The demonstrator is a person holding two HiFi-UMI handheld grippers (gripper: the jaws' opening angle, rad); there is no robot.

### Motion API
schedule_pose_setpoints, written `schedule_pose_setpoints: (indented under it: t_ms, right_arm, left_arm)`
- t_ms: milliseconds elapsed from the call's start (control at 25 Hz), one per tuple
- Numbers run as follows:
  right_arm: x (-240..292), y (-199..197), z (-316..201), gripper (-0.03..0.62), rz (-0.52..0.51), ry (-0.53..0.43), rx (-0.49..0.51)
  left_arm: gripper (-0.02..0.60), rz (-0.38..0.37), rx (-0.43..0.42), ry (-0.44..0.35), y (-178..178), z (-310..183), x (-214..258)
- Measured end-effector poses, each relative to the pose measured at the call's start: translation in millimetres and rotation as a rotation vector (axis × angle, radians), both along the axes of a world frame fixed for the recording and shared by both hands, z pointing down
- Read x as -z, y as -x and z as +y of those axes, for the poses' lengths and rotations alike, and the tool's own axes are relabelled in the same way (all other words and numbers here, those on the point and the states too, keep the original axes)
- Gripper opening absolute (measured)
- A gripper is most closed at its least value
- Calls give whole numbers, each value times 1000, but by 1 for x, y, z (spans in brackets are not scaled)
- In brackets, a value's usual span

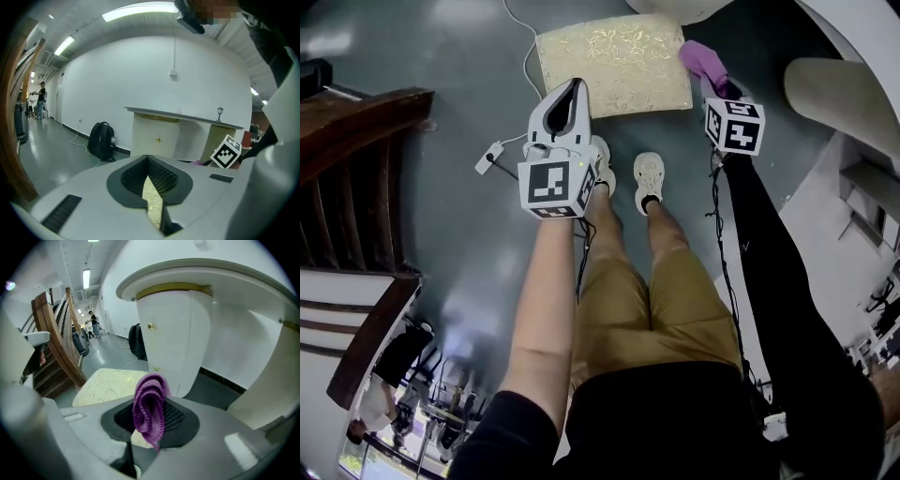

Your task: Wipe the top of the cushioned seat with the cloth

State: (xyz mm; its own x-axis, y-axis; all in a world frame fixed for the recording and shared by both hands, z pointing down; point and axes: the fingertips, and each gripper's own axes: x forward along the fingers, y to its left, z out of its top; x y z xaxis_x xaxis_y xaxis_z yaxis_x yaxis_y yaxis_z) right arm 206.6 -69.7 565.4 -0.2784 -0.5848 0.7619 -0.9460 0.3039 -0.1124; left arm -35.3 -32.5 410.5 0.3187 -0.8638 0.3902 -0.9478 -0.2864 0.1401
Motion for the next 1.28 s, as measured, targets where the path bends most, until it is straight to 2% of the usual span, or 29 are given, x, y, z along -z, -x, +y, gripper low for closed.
schedule_pose_setpoints:
  t_ms: [80, 240, 320, 480, 640, 800, 880, 960, 1120, 1280]
  right_arm:
    - [7, 39, -6, 87, -54, -18, 37]
    - [22, 124, -23, 86, -130, -125, 169]
    - [21, 167, -29, 86, -163, -122, 217]
    - [20, 239, -52, 86, -266, -117, 219]
    - [8, 298, -65, 86, -361, -39, 219]
    - [-21, 342, -73, 86, -464, 149, 93]
    - [-35, 354, -70, 86, -426, 226, 77]
    - [-45, 357, -68, 86, -364, 264, 81]
    - [-58, 345, -74, 86, -316, 291, 55]
    - [-62, 315, -79, 86, -287, 297, 14]
  left_arm:
    - [8, -20, 0, 5, 17, -2, -1]
    - [8, -83, -26, 2, 52, -14, -1]
    - [8, -96, -38, -2, 70, -23, -4]
    - [8, -88, -25, -11, 106, -47, -9]
    - [8, -81, -28, -18, 137, -66, -11]
    - [8, -100, -33, -18, 162, -81, -16]
    - [8, -115, -46, -9, 168, -84, -19]
    - [8, -115, -61, 0, 171, -86, -20]
    - [6, -134, -67, 7, 173, -94, -26]
    - [6, -132, -84, 6, 164, -99, -28]
